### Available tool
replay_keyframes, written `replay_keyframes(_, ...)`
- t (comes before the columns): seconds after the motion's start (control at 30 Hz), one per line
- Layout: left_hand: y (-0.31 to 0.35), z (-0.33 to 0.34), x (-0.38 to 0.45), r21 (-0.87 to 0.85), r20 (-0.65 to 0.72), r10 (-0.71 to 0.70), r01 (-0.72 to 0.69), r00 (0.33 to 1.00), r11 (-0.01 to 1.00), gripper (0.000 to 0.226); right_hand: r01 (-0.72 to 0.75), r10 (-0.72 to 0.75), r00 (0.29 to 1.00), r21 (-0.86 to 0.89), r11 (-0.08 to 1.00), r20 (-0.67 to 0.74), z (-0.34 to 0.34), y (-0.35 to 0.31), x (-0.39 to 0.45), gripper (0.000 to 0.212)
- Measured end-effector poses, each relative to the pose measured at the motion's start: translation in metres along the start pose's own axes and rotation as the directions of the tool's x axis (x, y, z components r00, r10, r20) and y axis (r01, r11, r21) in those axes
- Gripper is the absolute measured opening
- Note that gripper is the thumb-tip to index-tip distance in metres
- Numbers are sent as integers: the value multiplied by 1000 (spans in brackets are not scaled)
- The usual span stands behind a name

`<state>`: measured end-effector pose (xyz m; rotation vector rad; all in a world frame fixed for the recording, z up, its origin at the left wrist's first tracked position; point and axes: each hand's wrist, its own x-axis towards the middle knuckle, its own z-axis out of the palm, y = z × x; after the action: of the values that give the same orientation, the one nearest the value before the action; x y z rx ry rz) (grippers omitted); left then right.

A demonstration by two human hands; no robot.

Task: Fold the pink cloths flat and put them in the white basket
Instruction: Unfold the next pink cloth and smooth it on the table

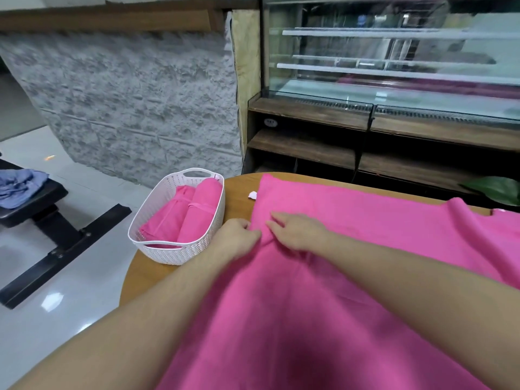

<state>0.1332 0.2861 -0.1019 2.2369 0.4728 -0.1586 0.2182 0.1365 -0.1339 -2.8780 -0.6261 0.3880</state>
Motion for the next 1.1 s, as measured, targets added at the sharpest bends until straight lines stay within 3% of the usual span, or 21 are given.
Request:
replay_keyframes(0.07, -4, -3, -8, -8, 82, -39, 40, 996, 999, 18, -48, 49, 992, -11, 999, 117, 2, -4, 1, 60)
replay_keyframes(0.23, -17, -19, -32, 164, 146, 4, -28, 989, 986, 34, -50, 54, 993, -35, 998, 107, -6, -8, 5, 70)
replay_keyframes(0.3, -24, -25, -38, 17, 160, -1, -2, 987, 1000, 31, -48, 53, 991, -50, 998, 123, -10, -10, 8, 73)
replay_keyframes(0.4, -30, -36, -52, -241, 239, -91, 149, 967, 959, 21, -56, 67, 990, -93, 994, 120, -11, -14, 8, 74)
replay_keyframes(0.53, -43, -46, -67, -314, 510, -148, 344, 847, 885, 35, -74, 90, 991, -150, 986, 96, -11, -16, 7, 74)
replay_keyframes(0.7, -63, -48, -81, -377, 520, -29, 260, 853, 889, 42, -84, 95, 992, -144, 986, 77, -10, -21, 8, 74)
replay_keyframes(0.8, -80, -52, -88, -466, 605, -17, 371, 796, 803, 39, -94, 106, 991, -146, 985, 81, -11, -23, 7, 72)
replay_keyframes(0.93, -93, -62, -93, -414, 678, -42, 428, 734, 803, 39, -101, 111, 991, -130, 986, 73, -13, -25, 6, 72)
replay_keyframes(1.1, -88, -65, -98, -311, 664, -80, 372, 744, 874, 35, -91, 94, 993, -55, 994, 70, 1, -20, 5, 67)
